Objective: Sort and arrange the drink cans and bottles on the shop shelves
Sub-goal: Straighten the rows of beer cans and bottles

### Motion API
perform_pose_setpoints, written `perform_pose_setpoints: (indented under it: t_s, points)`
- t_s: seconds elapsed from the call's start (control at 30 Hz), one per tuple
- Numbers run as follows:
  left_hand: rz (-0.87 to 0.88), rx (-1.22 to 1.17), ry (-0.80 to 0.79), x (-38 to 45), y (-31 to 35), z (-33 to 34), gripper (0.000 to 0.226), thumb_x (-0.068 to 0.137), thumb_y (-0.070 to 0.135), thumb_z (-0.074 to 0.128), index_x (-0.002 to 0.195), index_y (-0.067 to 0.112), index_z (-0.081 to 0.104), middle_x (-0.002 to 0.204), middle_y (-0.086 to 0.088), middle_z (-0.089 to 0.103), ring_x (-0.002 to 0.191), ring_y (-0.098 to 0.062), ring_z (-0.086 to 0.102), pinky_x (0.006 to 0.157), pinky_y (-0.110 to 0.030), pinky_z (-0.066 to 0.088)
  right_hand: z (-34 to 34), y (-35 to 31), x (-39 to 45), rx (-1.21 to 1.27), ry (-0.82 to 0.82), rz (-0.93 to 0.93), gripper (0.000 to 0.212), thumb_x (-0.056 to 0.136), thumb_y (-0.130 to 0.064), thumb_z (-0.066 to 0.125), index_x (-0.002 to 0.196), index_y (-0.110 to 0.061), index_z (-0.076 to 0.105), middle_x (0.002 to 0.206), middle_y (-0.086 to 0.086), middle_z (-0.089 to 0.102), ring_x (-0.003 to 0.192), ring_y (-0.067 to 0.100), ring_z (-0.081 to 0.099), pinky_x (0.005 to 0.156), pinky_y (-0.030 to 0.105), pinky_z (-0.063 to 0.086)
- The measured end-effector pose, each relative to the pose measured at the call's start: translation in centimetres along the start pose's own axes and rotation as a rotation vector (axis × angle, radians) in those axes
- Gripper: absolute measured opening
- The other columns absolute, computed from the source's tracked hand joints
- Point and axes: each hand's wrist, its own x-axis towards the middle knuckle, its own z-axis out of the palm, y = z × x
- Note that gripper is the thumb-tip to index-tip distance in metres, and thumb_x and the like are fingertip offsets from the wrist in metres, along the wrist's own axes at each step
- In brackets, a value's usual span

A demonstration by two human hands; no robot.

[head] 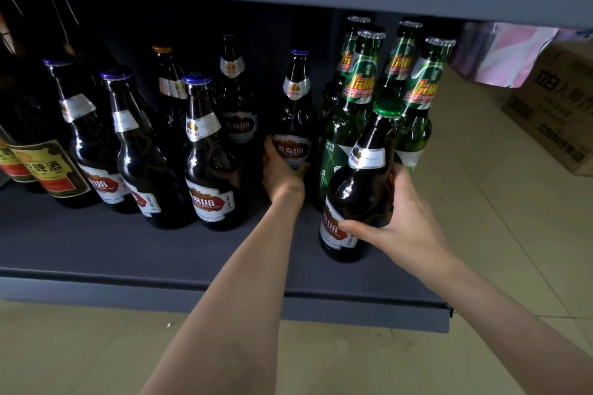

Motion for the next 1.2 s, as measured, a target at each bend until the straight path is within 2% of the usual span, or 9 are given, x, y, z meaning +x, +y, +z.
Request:
perform_pose_setpoints:
  t_s: [0.23, 0.43, 0.57, 0.73, 0.9, 1.0, 1.07, 1.1, 1.2]
  points:
    - [0.033, 0.066, -0.149, -0.6, -0.8, -1.4, 0.091, 0.085, 0.016, 0.065, 0.149, 0.023, 0.0, 0.152, -0.005, 0.026, 0.137, -0.023, 0.03, 0.11, -0.033, 0.026, 0.5, 0.4, -0.6, -0.014, 0.069, 0.002, 0.084, 0.065, -0.035, 0.082, 0.134, -0.029, 0.034, 0.118, -0.014, 0.045, 0.105, 0.0, 0.044, 0.082, 0.015, 0.034]
    - [0.105, 0.068, -0.246, -3.8, -2.3, -5.2, 0.072, 0.091, 0.018, 0.056, 0.147, 0.009, 0.012, 0.131, -0.011, 0.054, 0.119, -0.022, 0.053, 0.095, -0.027, 0.04, 1.8, 0.3, -1.7, 0.076, 0.273, 0.104, 0.064, 0.061, -0.029, 0.086, 0.109, -0.027, 0.043, 0.109, -0.007, 0.056, 0.106, 0.014, 0.058, 0.093, 0.032, 0.048]
    - [0.194, 0.2, -0.45, -5.7, -3.4, -7.8, 0.07, 0.089, 0.017, 0.059, 0.147, 0.015, 0.019, 0.129, -0.008, 0.056, 0.12, -0.02, 0.052, 0.096, -0.023, 0.039, 2.3, -0.4, -1.2, 0.056, 0.196, 0.084, 0.067, 0.063, -0.027, 0.085, 0.119, -0.016, 0.049, 0.114, -0.002, 0.06, 0.108, 0.016, 0.059, 0.093, 0.031, 0.048]
    - [0.266, 0.102, -0.606, -7.5, -3.5, -9.8, 0.086, 0.08, 0.008, 0.066, 0.147, 0.023, 0.015, 0.131, -0.002, 0.053, 0.118, -0.014, 0.053, 0.101, -0.027, 0.042, 4.0, -2.2, 0.5, 0.057, 0.05, 0.023, 0.071, 0.07, -0.025, 0.081, 0.13, -0.012, 0.045, 0.123, 0.001, 0.057, 0.114, 0.015, 0.055, 0.096, 0.03, 0.046]
    - [0.262, 0.014, -0.512, -8.0, -3.1, -10.2, 0.084, 0.077, 0.009, 0.073, 0.143, 0.022, 0.023, 0.126, 0.007, 0.051, 0.115, -0.005, 0.05, 0.093, -0.014, 0.039, 5.0, -2.9, 2.1, 0.098, -0.063, 0.027, 0.075, 0.073, -0.025, 0.079, 0.136, -0.016, 0.04, 0.127, 0.001, 0.056, 0.117, 0.016, 0.054, 0.101, 0.036, 0.044]
    - [0.249, 0.009, -0.414, -8.4, -3.1, -9.7, 0.083, 0.072, 0.012, 0.077, 0.139, 0.022, 0.029, 0.127, 0.002, 0.052, 0.117, -0.011, 0.05, 0.097, -0.023, 0.041, 4.7, -2.7, 2.2, 0.043, -0.057, -0.019, 0.071, 0.073, -0.025, 0.079, 0.134, -0.014, 0.044, 0.123, 0.002, 0.059, 0.112, 0.014, 0.057, 0.096, 0.025, 0.047]
    - [0.269, 0.047, -0.358, -8.6, -3.1, -9.3, 0.082, 0.07, 0.015, 0.079, 0.137, 0.02, 0.032, 0.127, -0.001, 0.051, 0.117, -0.014, 0.05, 0.098, -0.027, 0.043, 3.9, -2.4, 1.7, -0.007, 0.008, -0.056, 0.061, 0.075, -0.022, 0.077, 0.128, -0.01, 0.05, 0.112, -0.001, 0.06, 0.098, 0.009, 0.058, 0.079, 0.004, 0.046]
    - [0.278, 0.069, -0.332, -8.8, -3.1, -9.2, 0.082, 0.071, 0.015, 0.079, 0.137, 0.019, 0.032, 0.128, -0.002, 0.05, 0.117, -0.014, 0.05, 0.098, -0.026, 0.042, 3.4, -2.0, 1.5, -0.015, 0.056, -0.061, 0.055, 0.077, -0.02, 0.076, 0.125, -0.009, 0.052, 0.107, -0.002, 0.059, 0.092, 0.007, 0.058, 0.072, 0.0, 0.044]
    - [0.281, 0.12, -0.244, -9.1, -3.0, -8.5, 0.081, 0.073, 0.017, 0.078, 0.138, 0.016, 0.03, 0.13, -0.006, 0.044, 0.119, -0.019, 0.045, 0.097, -0.027, 0.038, 2.0, -0.1, 0.7, 0.001, 0.24, -0.014, 0.041, 0.078, -0.019, 0.075, 0.114, -0.009, 0.057, 0.098, -0.001, 0.063, 0.084, 0.01, 0.06, 0.073, 0.012, 0.051]
